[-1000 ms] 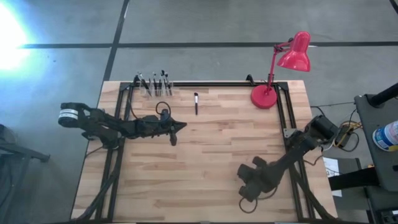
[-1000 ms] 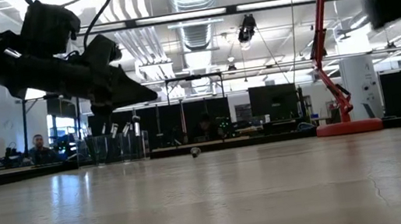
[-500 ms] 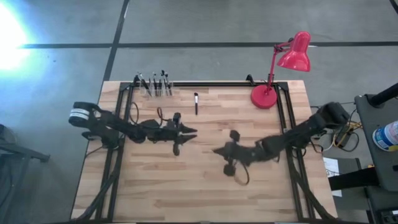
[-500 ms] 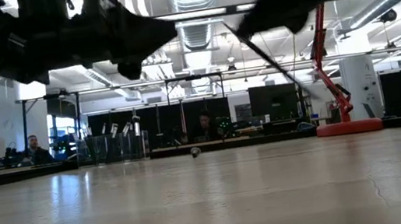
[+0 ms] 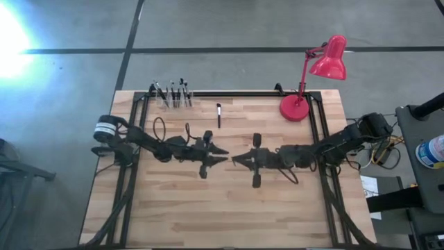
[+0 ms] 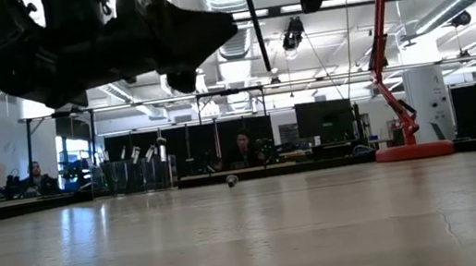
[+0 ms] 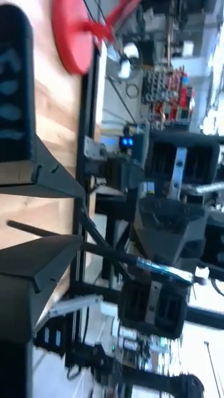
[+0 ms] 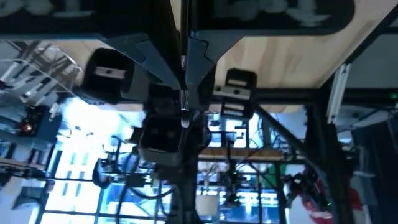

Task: Pick & Place Makeup Brushes
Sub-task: Put the eyeshadow brush into the transparent organizer

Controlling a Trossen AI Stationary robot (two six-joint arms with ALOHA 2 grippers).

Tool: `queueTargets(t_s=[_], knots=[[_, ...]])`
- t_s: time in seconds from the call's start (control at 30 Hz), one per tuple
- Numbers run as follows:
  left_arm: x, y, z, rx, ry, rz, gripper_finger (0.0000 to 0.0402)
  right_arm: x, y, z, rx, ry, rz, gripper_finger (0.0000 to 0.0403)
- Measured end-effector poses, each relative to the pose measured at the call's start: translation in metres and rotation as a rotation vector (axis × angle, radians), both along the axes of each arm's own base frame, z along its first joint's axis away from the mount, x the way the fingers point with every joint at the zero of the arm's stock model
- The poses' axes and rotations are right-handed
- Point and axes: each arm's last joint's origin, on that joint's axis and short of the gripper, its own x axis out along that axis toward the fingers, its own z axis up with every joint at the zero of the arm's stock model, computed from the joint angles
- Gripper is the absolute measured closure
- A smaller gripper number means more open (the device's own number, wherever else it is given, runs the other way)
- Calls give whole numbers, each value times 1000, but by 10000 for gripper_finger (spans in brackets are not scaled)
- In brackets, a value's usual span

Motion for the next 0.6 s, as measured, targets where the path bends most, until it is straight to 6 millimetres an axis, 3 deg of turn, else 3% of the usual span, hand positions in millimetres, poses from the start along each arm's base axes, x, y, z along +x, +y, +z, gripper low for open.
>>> queueTargets(t_s=[0.6], knots=[[15,-9,18,31,-65,-56,303,11,2,8,-26,-39,-4,390]])
